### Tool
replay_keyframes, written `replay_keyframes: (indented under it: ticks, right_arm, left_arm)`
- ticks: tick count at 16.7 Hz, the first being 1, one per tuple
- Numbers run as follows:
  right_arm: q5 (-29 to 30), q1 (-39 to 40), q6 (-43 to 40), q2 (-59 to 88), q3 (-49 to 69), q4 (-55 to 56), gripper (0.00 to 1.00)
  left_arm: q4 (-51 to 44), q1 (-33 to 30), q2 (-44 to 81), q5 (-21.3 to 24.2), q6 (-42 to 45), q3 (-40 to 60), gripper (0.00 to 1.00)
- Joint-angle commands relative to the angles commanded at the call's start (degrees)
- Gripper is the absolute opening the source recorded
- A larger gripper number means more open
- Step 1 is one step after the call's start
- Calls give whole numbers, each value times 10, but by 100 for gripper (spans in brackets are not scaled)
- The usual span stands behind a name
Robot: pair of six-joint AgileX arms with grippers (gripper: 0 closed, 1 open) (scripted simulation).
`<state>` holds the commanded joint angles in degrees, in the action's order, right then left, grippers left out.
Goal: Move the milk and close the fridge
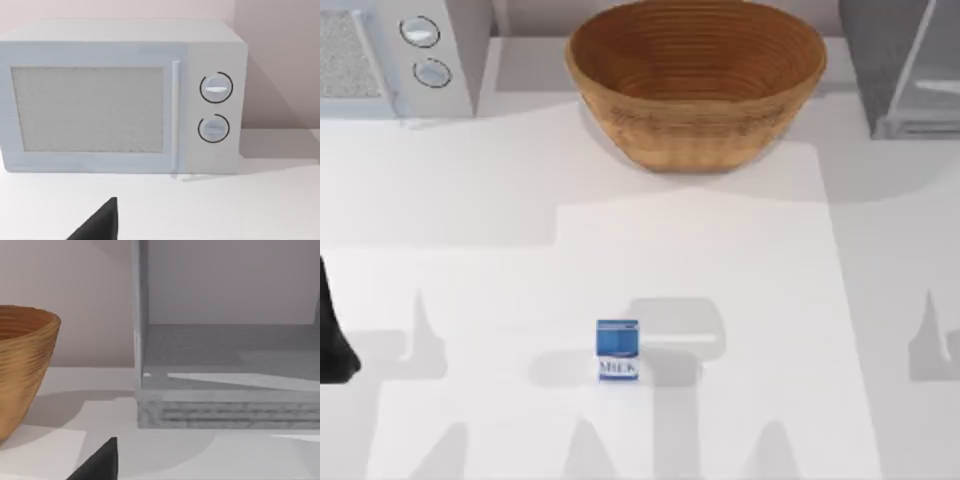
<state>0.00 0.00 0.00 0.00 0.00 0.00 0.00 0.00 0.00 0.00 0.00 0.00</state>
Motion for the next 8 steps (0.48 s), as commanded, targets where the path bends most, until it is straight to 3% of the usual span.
replay_keyframes:
  ticks: [4,8]
  right_arm:
    - [20,20,2,20,1,20,100]
    - [127,127,6,112,5,108,100]
  left_arm:
    - [0,0,0,0,0,0,100]
    - [0,0,0,0,0,0,100]
